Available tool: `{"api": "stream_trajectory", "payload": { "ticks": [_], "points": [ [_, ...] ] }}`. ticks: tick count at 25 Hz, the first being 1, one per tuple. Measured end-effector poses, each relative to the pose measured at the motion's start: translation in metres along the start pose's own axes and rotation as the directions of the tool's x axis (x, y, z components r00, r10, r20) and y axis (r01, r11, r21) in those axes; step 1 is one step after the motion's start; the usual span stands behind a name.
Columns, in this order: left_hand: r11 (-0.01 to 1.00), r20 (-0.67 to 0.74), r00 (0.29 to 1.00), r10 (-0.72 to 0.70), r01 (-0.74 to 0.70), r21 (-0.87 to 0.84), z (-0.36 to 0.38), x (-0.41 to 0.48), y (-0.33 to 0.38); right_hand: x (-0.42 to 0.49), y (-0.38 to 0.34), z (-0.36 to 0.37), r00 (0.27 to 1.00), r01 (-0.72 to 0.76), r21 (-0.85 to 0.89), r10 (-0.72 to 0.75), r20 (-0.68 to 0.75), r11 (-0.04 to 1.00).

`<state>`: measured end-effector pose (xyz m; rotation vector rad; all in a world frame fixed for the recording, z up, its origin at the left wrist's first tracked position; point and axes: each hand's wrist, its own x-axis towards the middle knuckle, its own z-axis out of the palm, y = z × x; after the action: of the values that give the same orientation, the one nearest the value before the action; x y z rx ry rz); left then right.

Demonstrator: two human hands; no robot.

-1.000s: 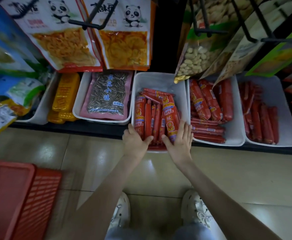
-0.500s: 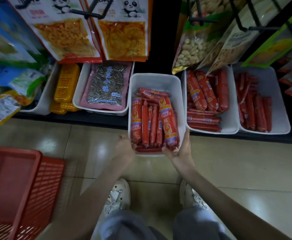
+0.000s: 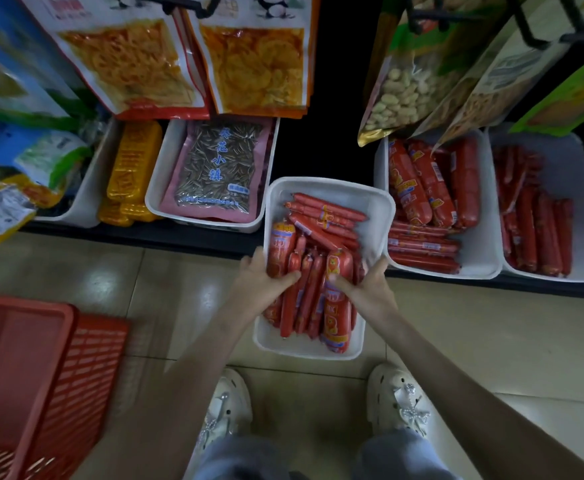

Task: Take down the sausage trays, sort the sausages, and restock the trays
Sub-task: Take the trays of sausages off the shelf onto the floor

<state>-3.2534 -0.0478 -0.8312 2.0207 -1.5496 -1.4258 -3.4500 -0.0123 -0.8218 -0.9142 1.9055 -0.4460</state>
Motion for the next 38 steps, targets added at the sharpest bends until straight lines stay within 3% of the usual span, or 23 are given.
{"api": "stream_trajectory", "payload": {
  "ticks": [3, 7, 11, 15, 22, 25, 27, 30, 32, 33, 34, 36, 38],
  "points": [
    [0.996, 0.066, 0.998, 0.023, -0.028, 0.083, 0.004, -0.001, 0.001, -0.003, 0.005, 0.006, 1.0, -0.02, -0.076, 0.019, -0.022, 0.997],
    [0.97, 0.125, 0.992, 0.036, -0.064, 0.232, 0.006, -0.025, -0.01, -0.014, 0.016, 0.003, 0.999, -0.003, -0.135, 0.01, 0.05, 0.991],
    [0.988, 0.217, 0.971, -0.103, 0.075, 0.132, 0.009, -0.052, -0.043, -0.033, 0.041, 0.017, 0.986, -0.038, -0.151, 0.062, 0.155, 0.988],
    [0.976, 0.219, 0.956, -0.193, 0.164, 0.144, 0.025, -0.055, -0.081, -0.037, 0.071, 0.044, 0.97, -0.108, -0.146, 0.136, 0.199, 0.983],
    [0.924, 0.187, 0.92, -0.346, 0.299, 0.237, 0.026, -0.033, -0.117, -0.002, 0.075, 0.057, 0.935, 0.012, -0.347, 0.113, 0.337, 0.938],
    [0.862, 0.058, 0.925, -0.375, 0.325, 0.39, 0.028, -0.031, -0.093, 0.0, 0.07, 0.044, 0.921, -0.029, -0.224, 0.113, 0.373, 0.974],
    [0.828, -0.034, 0.974, -0.225, 0.209, 0.52, 0.036, -0.029, -0.06, -0.005, 0.058, 0.024, 0.949, -0.038, -0.154, 0.084, 0.304, 0.987],
    [0.902, 0.006, 0.999, 0.038, -0.037, 0.429, 0.055, -0.026, 0.02, -0.011, 0.041, -0.035, 0.989, 0.105, -0.111, -0.115, -0.093, 0.988],
    [0.952, 0.048, 0.983, 0.175, -0.181, 0.246, 0.073, -0.023, 0.075, -0.006, 0.041, -0.082, 0.852, 0.234, -0.143, -0.274, -0.446, 0.962],
    [0.961, 0.073, 0.975, 0.211, -0.221, 0.169, 0.084, -0.02, 0.097, 0.002, 0.046, -0.103, 0.782, 0.208, -0.183, -0.276, -0.559, 0.961],
    [0.965, 0.102, 0.968, 0.228, -0.239, 0.107, 0.096, -0.017, 0.118, 0.011, 0.051, -0.124, 0.752, 0.136, -0.2, -0.233, -0.617, 0.97],
    [0.971, 0.154, 0.961, 0.231, -0.238, 0.029, 0.117, -0.007, 0.145, 0.031, 0.058, -0.148, 0.793, -0.045, -0.106, -0.029, -0.608, 0.993],
    [0.981, 0.168, 0.966, 0.194, -0.192, -0.032, 0.132, 0.003, 0.163, 0.048, 0.062, -0.157, 0.827, -0.114, -0.017, 0.086, -0.555, 0.993]
  ]
}}
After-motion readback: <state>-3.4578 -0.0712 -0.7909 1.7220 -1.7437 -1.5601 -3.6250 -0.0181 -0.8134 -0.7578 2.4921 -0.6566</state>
